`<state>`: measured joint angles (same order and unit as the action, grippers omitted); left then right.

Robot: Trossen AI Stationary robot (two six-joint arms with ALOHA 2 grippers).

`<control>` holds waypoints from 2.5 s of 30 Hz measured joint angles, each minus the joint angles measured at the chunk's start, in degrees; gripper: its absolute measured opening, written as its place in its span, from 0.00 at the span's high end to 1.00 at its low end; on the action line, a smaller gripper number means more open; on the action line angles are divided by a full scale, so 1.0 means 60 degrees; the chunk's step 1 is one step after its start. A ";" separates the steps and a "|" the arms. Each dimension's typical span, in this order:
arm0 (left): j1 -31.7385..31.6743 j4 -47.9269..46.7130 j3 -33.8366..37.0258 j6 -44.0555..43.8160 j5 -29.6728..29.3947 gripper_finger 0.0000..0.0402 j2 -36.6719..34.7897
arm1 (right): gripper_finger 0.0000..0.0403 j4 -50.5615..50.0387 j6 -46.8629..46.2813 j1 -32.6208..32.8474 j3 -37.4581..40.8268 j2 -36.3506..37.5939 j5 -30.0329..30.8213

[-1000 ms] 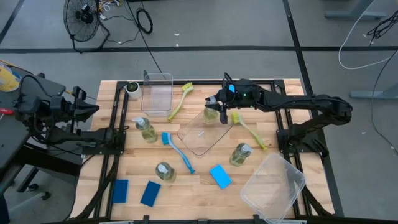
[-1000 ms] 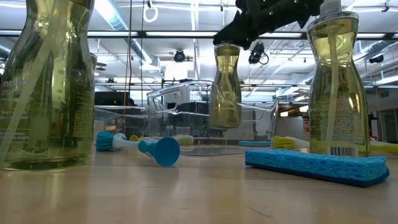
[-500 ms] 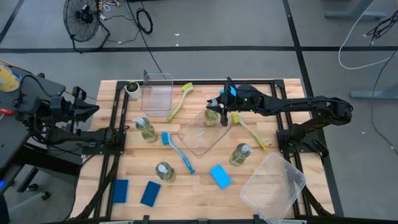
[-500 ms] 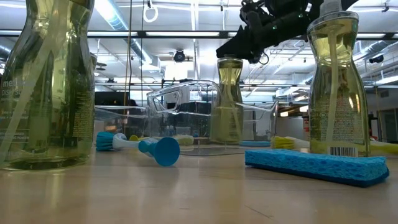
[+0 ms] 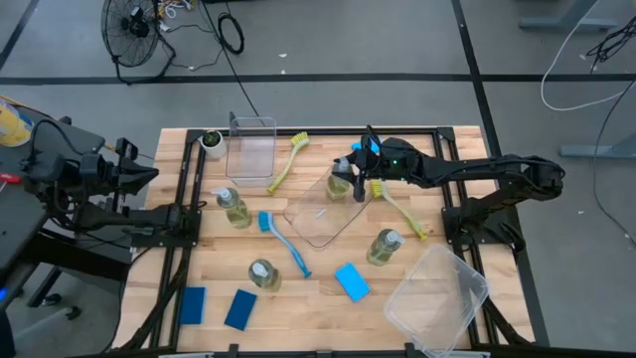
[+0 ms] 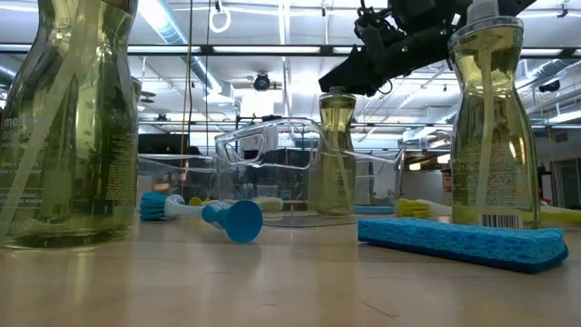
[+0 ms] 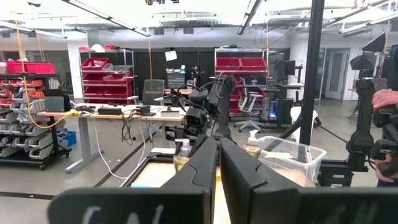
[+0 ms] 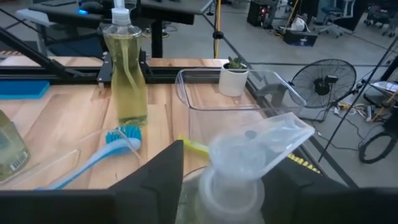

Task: Pick & Place Kitchen Sink Supplies
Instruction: Put the dishwashing liquid bottle into the bottom transparent bin

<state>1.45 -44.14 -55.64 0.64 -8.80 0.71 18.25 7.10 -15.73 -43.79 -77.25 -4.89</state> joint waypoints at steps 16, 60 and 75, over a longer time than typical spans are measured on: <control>0.0000 0.0000 0.0000 0.0000 0.0000 0.94 0.0000 | 0.30 -0.0515 -0.0102 0.0004 0.0018 0.0653 -0.0090; 0.0004 0.0000 0.0000 0.0000 0.0000 0.94 0.0000 | 0.29 -0.7466 0.1728 0.1350 0.0018 0.5865 -0.3751; 0.0003 0.0000 0.0000 0.0000 0.0003 0.94 0.0000 | 0.29 -0.8783 0.1824 0.2174 0.0018 0.6281 -0.5271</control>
<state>1.47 -44.14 -55.64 0.64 -8.78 0.71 -34.45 18.04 -2.68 -43.68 -39.56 -36.51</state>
